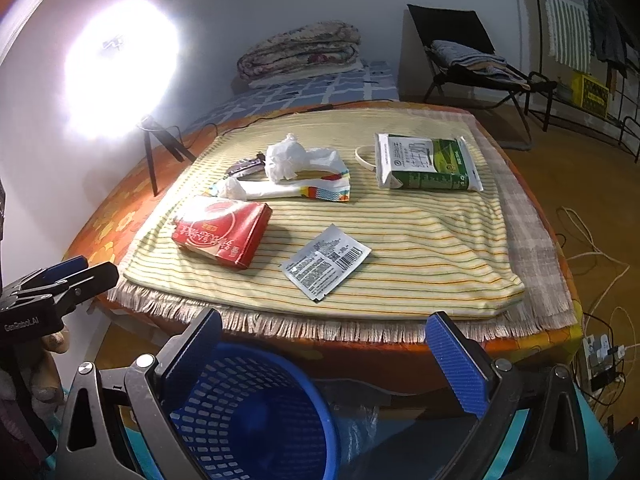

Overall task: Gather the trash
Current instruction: 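Move the left tool toward the red tissue box while the right tool approaches the receipt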

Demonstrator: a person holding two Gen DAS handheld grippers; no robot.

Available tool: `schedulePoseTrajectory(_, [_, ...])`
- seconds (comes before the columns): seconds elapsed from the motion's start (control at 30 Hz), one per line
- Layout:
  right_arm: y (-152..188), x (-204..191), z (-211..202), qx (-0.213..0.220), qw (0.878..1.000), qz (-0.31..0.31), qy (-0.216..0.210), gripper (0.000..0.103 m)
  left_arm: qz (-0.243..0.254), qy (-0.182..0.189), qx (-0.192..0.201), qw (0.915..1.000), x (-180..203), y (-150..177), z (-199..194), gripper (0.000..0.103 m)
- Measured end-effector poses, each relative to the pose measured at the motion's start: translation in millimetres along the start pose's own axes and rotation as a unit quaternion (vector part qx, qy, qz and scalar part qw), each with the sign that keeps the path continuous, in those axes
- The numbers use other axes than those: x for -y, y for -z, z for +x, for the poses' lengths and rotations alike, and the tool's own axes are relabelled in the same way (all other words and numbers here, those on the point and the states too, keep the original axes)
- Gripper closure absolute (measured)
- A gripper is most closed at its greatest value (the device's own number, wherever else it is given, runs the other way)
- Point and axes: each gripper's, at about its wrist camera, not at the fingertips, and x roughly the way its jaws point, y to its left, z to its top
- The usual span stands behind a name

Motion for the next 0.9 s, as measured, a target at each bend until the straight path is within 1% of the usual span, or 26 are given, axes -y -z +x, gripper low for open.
schedulePoseTrajectory(0.1, [-2.5, 2.3, 5.1, -0.003, 1.0, 0.01, -0.008, 0.0, -0.012, -0.005, -0.006, 0.9999, -7.5, -3.2, 6.3, 0.0])
schedulePoseTrajectory(0.2, [-4.0, -0.3, 8.4, -0.001, 1.0, 0.009, -0.005, 0.0, -0.023, -0.01, -0.014, 0.9996, -14.5, -5.3, 13.2, 0.0])
schedulePoseTrajectory(0.3, [-7.1, -6.5, 13.6, -0.007, 1.0, -0.001, 0.007, 0.0, -0.036, -0.007, -0.032, 0.9988, -23.4, -5.7, 22.8, 0.0])
schedulePoseTrajectory(0.4, [-12.8, -10.6, 22.0, -0.027, 1.0, -0.002, 0.007, 0.0, -0.06, 0.003, -0.056, 0.9966, -34.1, -6.6, 32.4, 0.0])
schedulePoseTrajectory(0.47, [-18.7, -8.8, 32.0, -0.055, 0.998, 0.008, -0.001, 0.0, -0.077, 0.012, -0.071, 0.9945, -40.7, -8.6, 38.1, 0.0])
schedulePoseTrajectory(0.53, [-24.3, -3.7, 42.1, -0.079, 0.996, 0.029, -0.016, 0.0, -0.092, 0.02, -0.081, 0.9923, -46.0, -12.4, 42.4, 0.0])
schedulePoseTrajectory(0.6, [-28.0, -0.1, 48.8, -0.093, 0.994, 0.044, -0.023, 0.0, -0.101, 0.024, -0.088, 0.9908, -48.1, -15.4, 46.1, 0.0])
schedulePoseTrajectory(0.67, [-34.2, 3.6, 54.3, -0.103, 0.993, 0.055, -0.028, 0.001, -0.111, 0.031, -0.097, 0.9886, -49.6, -19.8, 52.5, 0.0])
schedulePoseTrajectory(0.77, [-47.3, 7.9, 60.3, -0.108, 0.99, 0.072, -0.059, 0.001, -0.124, 0.045, -0.113, 0.9847, -51.7, -25.9, 64.6, 0.0])
schedulePoseTrajectory(0.83, [-57.6, 7.4, 63.9, -0.109, 0.989, 0.07, -0.07, 0.001, -0.131, 0.046, -0.122, 0.9827, -53.7, -28.5, 71.7, 0.0])
schedulePoseTrajectory(0.9, [-68.6, 5.4, 67.1, -0.105, 0.99, 0.058, -0.071, 0.002, -0.139, 0.048, -0.13, 0.9806, -56.1, -30.5, 76.8, 0.0])
